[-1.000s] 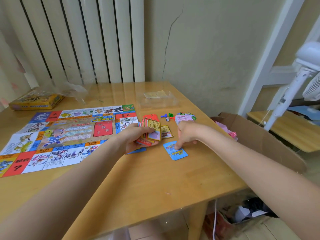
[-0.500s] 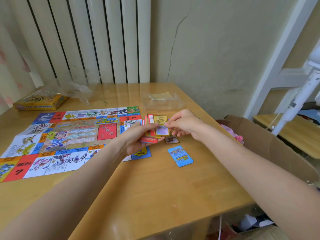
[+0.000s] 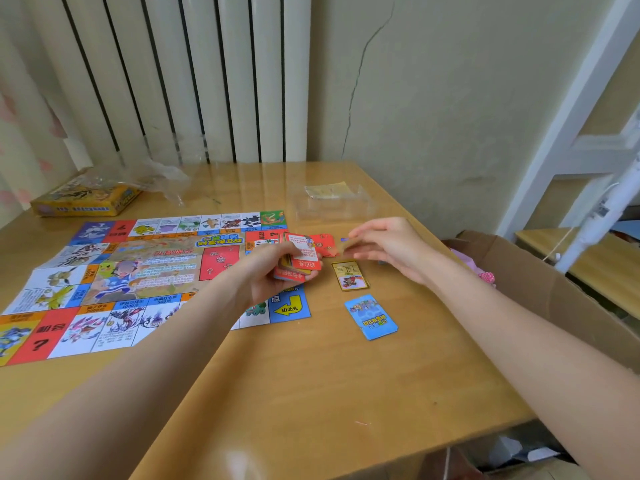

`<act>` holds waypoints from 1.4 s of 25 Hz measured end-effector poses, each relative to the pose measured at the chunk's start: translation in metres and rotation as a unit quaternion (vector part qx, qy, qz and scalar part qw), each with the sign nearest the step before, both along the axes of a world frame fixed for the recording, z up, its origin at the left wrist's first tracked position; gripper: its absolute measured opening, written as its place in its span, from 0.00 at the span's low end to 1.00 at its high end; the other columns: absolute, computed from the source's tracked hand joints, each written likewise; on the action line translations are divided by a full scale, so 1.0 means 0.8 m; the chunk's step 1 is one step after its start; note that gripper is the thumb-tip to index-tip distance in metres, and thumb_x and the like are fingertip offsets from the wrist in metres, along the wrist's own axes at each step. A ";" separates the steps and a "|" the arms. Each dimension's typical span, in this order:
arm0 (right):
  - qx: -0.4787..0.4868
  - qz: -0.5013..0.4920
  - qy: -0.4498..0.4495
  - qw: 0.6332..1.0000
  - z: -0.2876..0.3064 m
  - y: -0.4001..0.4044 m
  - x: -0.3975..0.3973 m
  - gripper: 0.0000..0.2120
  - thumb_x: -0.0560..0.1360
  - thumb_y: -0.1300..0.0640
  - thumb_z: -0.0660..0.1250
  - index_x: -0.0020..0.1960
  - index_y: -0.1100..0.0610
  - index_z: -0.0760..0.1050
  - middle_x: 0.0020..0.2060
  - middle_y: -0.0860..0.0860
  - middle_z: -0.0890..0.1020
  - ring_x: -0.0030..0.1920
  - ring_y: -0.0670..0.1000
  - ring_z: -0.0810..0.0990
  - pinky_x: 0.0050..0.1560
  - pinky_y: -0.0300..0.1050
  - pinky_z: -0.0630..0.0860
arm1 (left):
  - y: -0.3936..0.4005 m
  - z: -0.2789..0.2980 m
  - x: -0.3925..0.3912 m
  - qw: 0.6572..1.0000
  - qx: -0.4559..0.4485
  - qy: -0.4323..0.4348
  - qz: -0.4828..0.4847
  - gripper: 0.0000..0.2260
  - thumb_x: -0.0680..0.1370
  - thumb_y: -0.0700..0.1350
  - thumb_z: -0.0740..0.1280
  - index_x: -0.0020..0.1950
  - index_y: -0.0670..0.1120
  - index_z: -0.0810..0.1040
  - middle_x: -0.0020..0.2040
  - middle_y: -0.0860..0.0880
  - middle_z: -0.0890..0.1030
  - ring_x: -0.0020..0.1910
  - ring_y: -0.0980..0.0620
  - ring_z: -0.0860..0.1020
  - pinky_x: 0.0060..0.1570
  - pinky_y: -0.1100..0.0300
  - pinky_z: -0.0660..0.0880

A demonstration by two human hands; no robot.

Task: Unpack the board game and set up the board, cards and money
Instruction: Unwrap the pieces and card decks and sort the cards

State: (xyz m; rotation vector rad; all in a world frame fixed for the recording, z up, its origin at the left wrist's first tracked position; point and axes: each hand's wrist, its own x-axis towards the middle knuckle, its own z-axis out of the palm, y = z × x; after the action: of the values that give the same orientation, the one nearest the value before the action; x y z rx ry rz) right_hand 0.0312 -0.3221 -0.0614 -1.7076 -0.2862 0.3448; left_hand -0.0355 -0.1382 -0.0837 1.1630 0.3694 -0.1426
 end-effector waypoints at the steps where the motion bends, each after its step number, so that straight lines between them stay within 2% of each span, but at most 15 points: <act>1: 0.023 -0.003 0.016 1.000 -0.001 0.000 0.001 0.07 0.76 0.67 0.60 0.44 0.64 0.76 0.38 0.58 0.82 0.34 0.50 0.83 0.37 0.36 0.80 | -0.001 -0.001 0.002 1.000 -0.003 0.001 -0.002 0.06 0.78 0.33 0.58 0.50 0.36 0.74 0.38 0.41 0.84 0.38 0.47 0.83 0.39 0.53 0.81; 3: 0.006 -0.020 0.010 1.000 -0.003 -0.001 0.005 0.06 0.75 0.65 0.63 0.41 0.63 0.77 0.36 0.56 0.82 0.32 0.50 0.82 0.35 0.34 0.79 | -0.002 -0.003 0.005 1.000 0.002 0.005 -0.006 0.07 0.78 0.33 0.58 0.50 0.36 0.74 0.39 0.41 0.84 0.41 0.46 0.82 0.41 0.53 0.80; 5: -0.126 -0.020 -0.060 0.990 -0.013 0.000 0.006 0.06 0.72 0.64 0.69 0.38 0.58 0.77 0.33 0.52 0.80 0.28 0.47 0.77 0.31 0.33 0.74 | -0.006 -0.005 0.008 1.000 0.012 0.010 -0.009 0.06 0.77 0.32 0.59 0.50 0.36 0.75 0.42 0.40 0.83 0.41 0.45 0.82 0.41 0.52 0.80; 8: -0.330 0.031 -0.162 0.930 -0.031 0.003 0.002 0.11 0.70 0.63 0.71 0.34 0.52 0.72 0.29 0.47 0.76 0.27 0.43 0.72 0.30 0.34 0.68 | -0.013 -0.009 0.006 1.000 0.011 0.020 -0.001 0.05 0.76 0.31 0.64 0.50 0.37 0.74 0.44 0.39 0.82 0.39 0.45 0.82 0.35 0.52 0.81; 11: -0.440 0.056 -0.232 0.866 -0.031 0.006 0.003 0.11 0.71 0.56 0.71 0.34 0.50 0.70 0.31 0.45 0.73 0.33 0.42 0.70 0.33 0.39 0.66 | -0.015 -0.012 0.005 1.000 0.014 0.020 0.006 0.06 0.74 0.31 0.67 0.49 0.39 0.75 0.43 0.40 0.82 0.37 0.47 0.82 0.31 0.55 0.81; 12: -0.438 0.048 -0.245 0.864 -0.027 0.007 0.004 0.11 0.71 0.55 0.71 0.34 0.51 0.71 0.30 0.45 0.72 0.32 0.43 0.70 0.33 0.41 0.66 | -0.015 -0.012 0.006 1.000 0.016 0.018 0.009 0.07 0.73 0.31 0.67 0.50 0.39 0.75 0.44 0.40 0.82 0.38 0.47 0.82 0.32 0.55 0.81; 14: -0.328 0.030 -0.199 0.923 -0.019 0.012 0.004 0.09 0.74 0.53 0.69 0.37 0.55 0.75 0.29 0.47 0.73 0.28 0.44 0.69 0.30 0.40 0.67 | -0.017 -0.012 0.008 1.000 0.016 0.012 0.012 0.11 0.73 0.31 0.68 0.54 0.38 0.75 0.45 0.40 0.82 0.40 0.46 0.82 0.34 0.55 0.81; 16: -0.199 0.044 -0.100 0.974 -0.013 0.019 -0.002 0.09 0.75 0.54 0.68 0.42 0.60 0.77 0.28 0.50 0.74 0.24 0.44 0.71 0.24 0.37 0.68 | -0.019 -0.009 0.008 1.000 0.011 0.001 -0.004 0.11 0.73 0.33 0.68 0.55 0.38 0.76 0.44 0.41 0.83 0.38 0.47 0.83 0.36 0.55 0.82; 18: -0.168 0.037 -0.061 0.983 -0.014 0.023 -0.004 0.08 0.73 0.57 0.70 0.45 0.63 0.77 0.27 0.51 0.73 0.20 0.42 0.69 0.22 0.34 0.68 | -0.020 -0.006 0.006 0.999 -0.006 -0.017 -0.033 0.08 0.76 0.34 0.65 0.54 0.38 0.76 0.43 0.41 0.83 0.38 0.47 0.83 0.41 0.54 0.82; 21: -0.149 -0.014 -0.042 0.988 -0.011 0.023 -0.002 0.11 0.72 0.59 0.72 0.50 0.65 0.78 0.27 0.51 0.73 0.23 0.45 0.67 0.21 0.33 0.66 | -0.013 0.000 0.002 0.999 -0.014 -0.031 -0.029 0.08 0.77 0.33 0.62 0.54 0.37 0.75 0.46 0.40 0.83 0.41 0.45 0.83 0.44 0.52 0.81; 24: -0.060 -0.031 -0.027 0.997 -0.002 0.021 -0.006 0.07 0.74 0.62 0.68 0.51 0.64 0.77 0.27 0.52 0.72 0.22 0.45 0.66 0.20 0.34 0.62 | -0.007 0.006 0.001 0.999 0.005 -0.029 0.036 0.10 0.75 0.32 0.64 0.57 0.36 0.73 0.45 0.39 0.82 0.35 0.46 0.83 0.34 0.56 0.81; 26: 0.045 -0.034 0.002 0.998 0.007 0.024 -0.007 0.03 0.76 0.65 0.63 0.47 0.64 0.76 0.28 0.55 0.77 0.23 0.46 0.72 0.22 0.35 0.68 | -0.002 0.010 0.003 0.996 -0.018 -0.032 0.083 0.11 0.75 0.32 0.65 0.57 0.36 0.72 0.46 0.38 0.81 0.36 0.45 0.82 0.28 0.58 0.80; 29: 0.134 -0.023 0.071 0.988 0.017 0.027 -0.005 0.10 0.77 0.62 0.59 0.42 0.65 0.76 0.31 0.57 0.82 0.30 0.51 0.78 0.28 0.36 0.75 | 0.003 0.015 0.002 0.995 -0.005 -0.032 0.091 0.07 0.74 0.32 0.66 0.51 0.37 0.74 0.45 0.39 0.81 0.36 0.46 0.81 0.27 0.60 0.79; 32: 0.105 -0.028 0.049 0.993 0.012 0.029 0.001 0.08 0.76 0.60 0.64 0.40 0.62 0.77 0.33 0.55 0.80 0.32 0.49 0.77 0.30 0.35 0.74 | 0.006 0.013 0.001 0.995 0.037 -0.023 0.086 0.08 0.73 0.34 0.68 0.51 0.40 0.75 0.43 0.41 0.82 0.28 0.50 0.82 0.25 0.63 0.77; 35: -0.039 -0.060 -0.093 0.993 0.003 0.034 0.008 0.06 0.73 0.67 0.66 0.40 0.59 0.78 0.36 0.50 0.78 0.40 0.50 0.76 0.38 0.36 0.71 | 0.010 0.010 0.003 0.993 0.050 -0.019 0.107 0.11 0.72 0.34 0.70 0.53 0.40 0.74 0.40 0.42 0.82 0.26 0.51 0.81 0.25 0.62 0.77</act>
State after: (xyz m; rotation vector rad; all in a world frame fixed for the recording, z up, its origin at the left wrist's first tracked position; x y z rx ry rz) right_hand 0.0373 -0.2952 -0.0593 -1.8287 -0.3088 0.1088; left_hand -0.0328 -0.1303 -0.0760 1.2155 0.4689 0.0867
